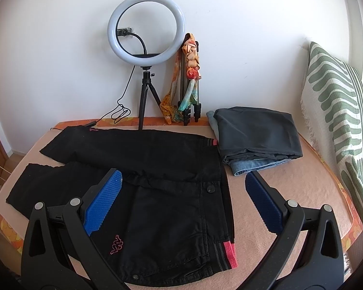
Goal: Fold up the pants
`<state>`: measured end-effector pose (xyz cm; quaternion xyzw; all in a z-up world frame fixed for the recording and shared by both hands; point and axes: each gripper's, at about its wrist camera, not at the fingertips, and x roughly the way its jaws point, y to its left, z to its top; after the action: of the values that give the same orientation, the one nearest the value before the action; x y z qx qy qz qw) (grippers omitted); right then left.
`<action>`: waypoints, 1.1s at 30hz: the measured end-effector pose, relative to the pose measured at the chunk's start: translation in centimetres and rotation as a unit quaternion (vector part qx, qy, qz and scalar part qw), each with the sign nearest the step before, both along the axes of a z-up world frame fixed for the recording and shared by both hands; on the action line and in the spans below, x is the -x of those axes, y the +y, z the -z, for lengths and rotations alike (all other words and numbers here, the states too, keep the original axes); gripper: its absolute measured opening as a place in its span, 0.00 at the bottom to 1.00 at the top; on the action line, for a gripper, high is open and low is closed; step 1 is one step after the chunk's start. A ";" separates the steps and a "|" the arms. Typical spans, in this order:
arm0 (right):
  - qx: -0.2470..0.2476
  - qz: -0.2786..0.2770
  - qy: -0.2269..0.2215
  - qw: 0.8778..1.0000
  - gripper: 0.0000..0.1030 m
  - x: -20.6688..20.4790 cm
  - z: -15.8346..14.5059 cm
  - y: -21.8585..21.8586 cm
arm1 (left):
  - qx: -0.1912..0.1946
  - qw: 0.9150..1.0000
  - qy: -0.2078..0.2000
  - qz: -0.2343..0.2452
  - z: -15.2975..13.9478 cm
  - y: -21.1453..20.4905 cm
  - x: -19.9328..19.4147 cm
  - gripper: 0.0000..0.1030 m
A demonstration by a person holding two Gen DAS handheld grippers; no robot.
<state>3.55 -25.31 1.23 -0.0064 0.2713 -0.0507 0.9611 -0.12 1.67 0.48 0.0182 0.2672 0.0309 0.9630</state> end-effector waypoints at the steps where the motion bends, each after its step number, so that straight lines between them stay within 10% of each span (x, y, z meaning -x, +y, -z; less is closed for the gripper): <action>1: 0.000 0.000 0.000 1.000 1.00 0.0 0.0 0.0 | 0.000 1.000 0.001 0.000 0.0 0.0 0.0 1.00; 33: -0.003 -0.002 0.004 1.000 1.00 0.1 0.4 0.0 | -0.002 1.000 0.001 -0.001 0.2 0.1 -0.1 1.00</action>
<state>3.46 -25.28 0.79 -0.0043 0.2757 -0.0475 0.9601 -0.07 1.80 0.27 0.0200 0.2684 0.0322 0.9626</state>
